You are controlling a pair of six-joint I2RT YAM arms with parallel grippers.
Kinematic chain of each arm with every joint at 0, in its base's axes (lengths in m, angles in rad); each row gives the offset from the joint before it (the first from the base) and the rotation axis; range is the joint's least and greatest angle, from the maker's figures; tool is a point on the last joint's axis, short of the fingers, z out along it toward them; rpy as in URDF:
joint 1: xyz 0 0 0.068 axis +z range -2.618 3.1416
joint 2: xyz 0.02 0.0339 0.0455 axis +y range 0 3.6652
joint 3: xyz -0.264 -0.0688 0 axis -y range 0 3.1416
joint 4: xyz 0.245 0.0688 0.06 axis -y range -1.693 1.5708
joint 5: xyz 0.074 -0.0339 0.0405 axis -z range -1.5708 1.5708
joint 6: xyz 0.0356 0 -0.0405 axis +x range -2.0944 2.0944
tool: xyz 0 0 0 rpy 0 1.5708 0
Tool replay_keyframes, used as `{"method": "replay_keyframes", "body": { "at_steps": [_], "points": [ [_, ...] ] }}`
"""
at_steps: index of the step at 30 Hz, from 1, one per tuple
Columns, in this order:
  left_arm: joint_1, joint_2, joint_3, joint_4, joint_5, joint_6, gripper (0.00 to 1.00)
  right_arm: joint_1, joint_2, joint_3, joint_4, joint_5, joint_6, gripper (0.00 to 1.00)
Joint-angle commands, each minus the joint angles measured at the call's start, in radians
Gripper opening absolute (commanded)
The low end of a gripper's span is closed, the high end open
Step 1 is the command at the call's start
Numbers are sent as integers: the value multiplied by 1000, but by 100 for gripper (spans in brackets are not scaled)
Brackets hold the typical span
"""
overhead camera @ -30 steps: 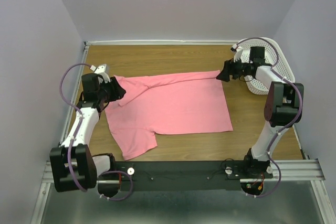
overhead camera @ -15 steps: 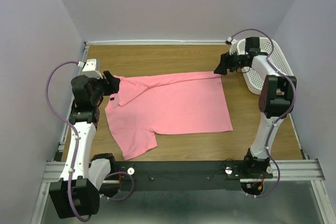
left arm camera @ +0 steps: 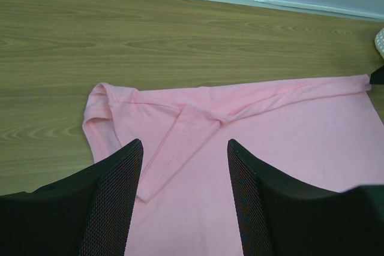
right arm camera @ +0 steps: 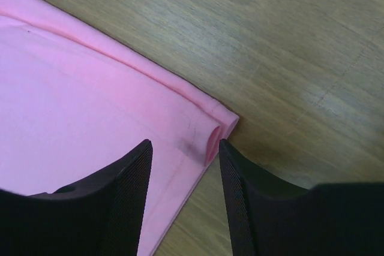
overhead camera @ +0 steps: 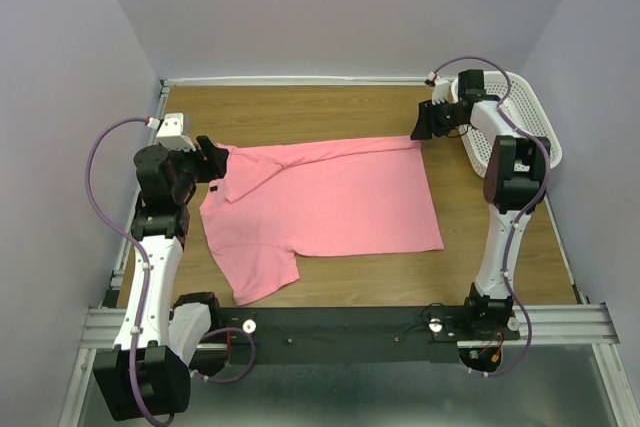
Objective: Fold and stack the t-shirts
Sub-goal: Fold the tshirt
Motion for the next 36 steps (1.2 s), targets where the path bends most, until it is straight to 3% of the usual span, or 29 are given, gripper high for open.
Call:
{"method": "replay_keyframes", "body": {
  "at_steps": [1, 5, 16, 22, 23, 24, 36],
  "points": [
    [3, -18, -20, 21, 29, 9, 66, -2, 28, 12, -26, 20, 6, 54],
    [3, -19, -23, 21, 31, 8, 66, -2, 19, 2, -26, -8, -8, 45],
    [3, -28, -27, 15, 29, 5, 66, -2, 63, 38, -24, 18, 11, 37],
    [3, -36, -29, 13, 26, 2, 66, -2, 54, 30, -24, 16, 0, 17],
    [3, -35, -29, 13, 28, 2, 66, -2, 51, 27, -24, 19, -3, 5],
    [3, -35, -29, 13, 26, 2, 66, -2, 48, 22, -24, 23, -6, 0],
    [3, -41, -31, 12, 28, 2, 66, -2, -88, -88, 12, 61, -41, 1]
  ]
}}
